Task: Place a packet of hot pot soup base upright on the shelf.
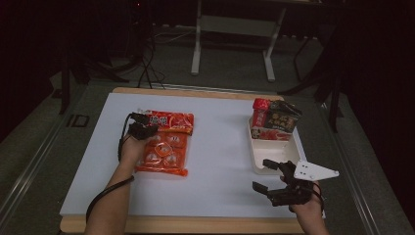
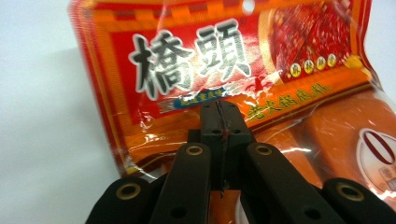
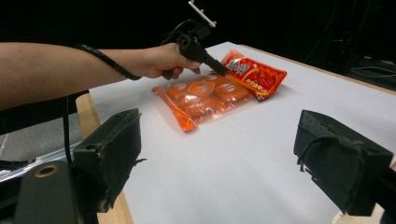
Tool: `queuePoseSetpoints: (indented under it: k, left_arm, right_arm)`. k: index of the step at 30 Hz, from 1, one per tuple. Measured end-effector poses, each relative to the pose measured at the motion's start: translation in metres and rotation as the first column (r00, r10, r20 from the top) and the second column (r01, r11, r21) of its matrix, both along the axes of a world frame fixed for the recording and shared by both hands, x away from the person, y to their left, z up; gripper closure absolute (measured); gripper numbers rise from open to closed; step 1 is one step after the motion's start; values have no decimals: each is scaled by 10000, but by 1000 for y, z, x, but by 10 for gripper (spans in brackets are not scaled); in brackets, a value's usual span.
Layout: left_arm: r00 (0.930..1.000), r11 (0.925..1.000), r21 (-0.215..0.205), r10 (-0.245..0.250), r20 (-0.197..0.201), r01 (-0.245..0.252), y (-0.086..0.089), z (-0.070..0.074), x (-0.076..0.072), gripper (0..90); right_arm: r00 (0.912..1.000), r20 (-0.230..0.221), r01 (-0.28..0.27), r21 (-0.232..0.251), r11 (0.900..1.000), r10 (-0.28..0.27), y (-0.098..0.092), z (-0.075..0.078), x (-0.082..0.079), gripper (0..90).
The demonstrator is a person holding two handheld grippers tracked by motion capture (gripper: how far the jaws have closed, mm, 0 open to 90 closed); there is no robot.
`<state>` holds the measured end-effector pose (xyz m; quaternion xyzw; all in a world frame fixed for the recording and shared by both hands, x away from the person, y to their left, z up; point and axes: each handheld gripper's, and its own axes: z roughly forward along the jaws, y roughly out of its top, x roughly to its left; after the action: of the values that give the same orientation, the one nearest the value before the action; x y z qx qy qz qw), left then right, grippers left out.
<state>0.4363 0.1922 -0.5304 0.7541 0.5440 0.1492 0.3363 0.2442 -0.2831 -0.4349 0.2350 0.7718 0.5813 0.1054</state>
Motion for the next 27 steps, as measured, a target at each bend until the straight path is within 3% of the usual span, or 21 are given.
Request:
queuePoseSetpoints:
  k: [3,8,13,16,18,27]
  left_arm:
    - [9997,9997,12,-250,22,250,-4,1,-2,900]
    - [9998,9994,310,-153,108,150,-9,1,-8,900]
    - [9997,9992,325,-227,123,222,-9,1,-13,900]
    - [9995,9991,296,-297,-84,299,-8,2,-14,900]
    - [9992,9978,534,-390,-61,392,-10,3,-16,900]
    - [9988,9985,286,-472,-115,476,-9,2,-30,900]
  right_arm:
    - [10000,1,-15,9,10000,15,0,0,0,148]
    - [10000,13,-25,-3,10000,25,1,1,-1,148]
    - [10000,37,-32,11,10000,32,1,1,-2,147]
    - [10000,33,-41,31,10000,41,0,1,-1,148]
    - [10000,14,-43,61,10000,43,0,1,-1,148]
    - [10000,22,-68,60,10000,68,1,2,-2,147]
